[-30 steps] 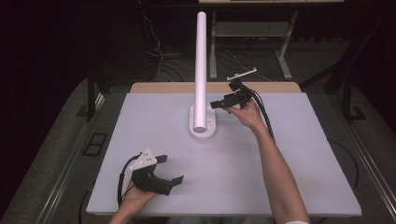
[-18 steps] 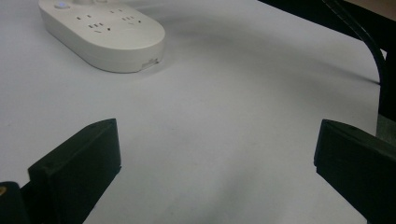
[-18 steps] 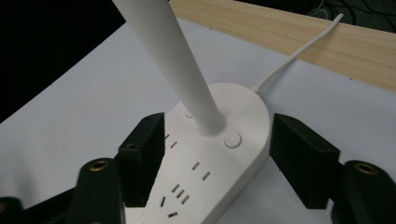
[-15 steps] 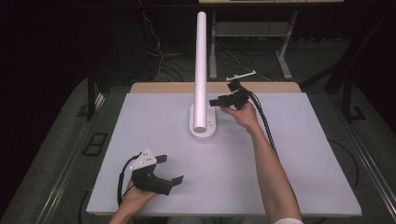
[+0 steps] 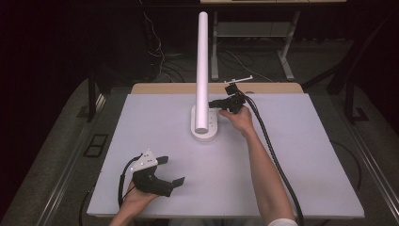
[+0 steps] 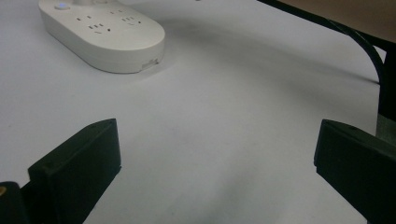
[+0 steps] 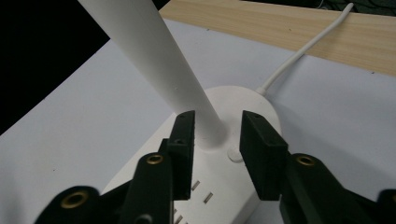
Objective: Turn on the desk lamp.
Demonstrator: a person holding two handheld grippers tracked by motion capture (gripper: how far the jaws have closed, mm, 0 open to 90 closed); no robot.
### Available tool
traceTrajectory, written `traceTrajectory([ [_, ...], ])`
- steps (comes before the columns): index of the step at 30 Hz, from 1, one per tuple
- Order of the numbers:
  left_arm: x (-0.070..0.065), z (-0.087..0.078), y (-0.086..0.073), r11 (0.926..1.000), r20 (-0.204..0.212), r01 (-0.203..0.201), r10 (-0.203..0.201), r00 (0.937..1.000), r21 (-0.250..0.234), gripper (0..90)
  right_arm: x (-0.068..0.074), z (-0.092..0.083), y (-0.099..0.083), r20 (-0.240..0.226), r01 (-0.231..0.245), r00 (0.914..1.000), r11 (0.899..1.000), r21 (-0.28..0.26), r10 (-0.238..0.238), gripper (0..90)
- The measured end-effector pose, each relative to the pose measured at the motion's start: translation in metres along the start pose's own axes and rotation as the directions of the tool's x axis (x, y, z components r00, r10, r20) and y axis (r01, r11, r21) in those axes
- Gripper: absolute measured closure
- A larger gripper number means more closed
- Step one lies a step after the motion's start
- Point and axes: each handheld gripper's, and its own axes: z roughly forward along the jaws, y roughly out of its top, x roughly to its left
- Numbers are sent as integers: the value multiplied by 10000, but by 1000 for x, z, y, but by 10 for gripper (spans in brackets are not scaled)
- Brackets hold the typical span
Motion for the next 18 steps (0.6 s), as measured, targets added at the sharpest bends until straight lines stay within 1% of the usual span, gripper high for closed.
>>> traceTrajectory([
  [1, 0, 0, 0, 10000, -7, 1, -1, 10000, -8, 0, 0, 0, 0, 0, 0, 10000, 10000, 0, 0, 702],
  [2, 0, 0, 0, 10000, -7, 3, -3, 10000, -6, 0, -1, 2, -1, -26, -22, 10000, 10000, -47, 21, 724],
  [3, 0, 0, 0, 10000, -10, 4, -4, 10000, -4, 0, -1, 4, -2, 23, -71, 10000, 9999, -109, 71, 765],
  [4, 0, 0, 0, 10000, -1, 11, -11, 10000, -3, 0, -2, 6, -2, 11, -82, 10000, 9999, -135, 82, 780],
  [8, 0, 1, 0, 10000, 14, -17, 17, 10000, 17, 0, -2, 8, -4, 47, -136, 9999, 9998, -148, 137, 821],
  [10, 0, 1, 0, 10000, 24, -8, 8, 10000, -4, 0, -4, 11, -5, 196, -98, 9998, 9998, -199, 102, 852],
  [11, 0, 1, 0, 10000, 24, -8, 8, 10000, -4, 0, -4, 11, -5, 196, -98, 9998, 9998, -199, 102, 852],
  [12, 0, 1, 0, 10000, 18, -15, 15, 10000, -2, 0, -5, 13, -6, 282, -85, 9996, 9998, -154, 90, 879],
  [16, 0, 1, 0, 10000, 44, -36, 36, 10000, 11, 0, -7, 18, -9, 283, -200, 9994, 9997, -128, 204, 896],
  [18, 0, 1, 0, 10000, 54, -37, 37, 10000, 27, 0, -7, 21, -10, 318, -170, 9993, 9998, -88, 173, 896],
])
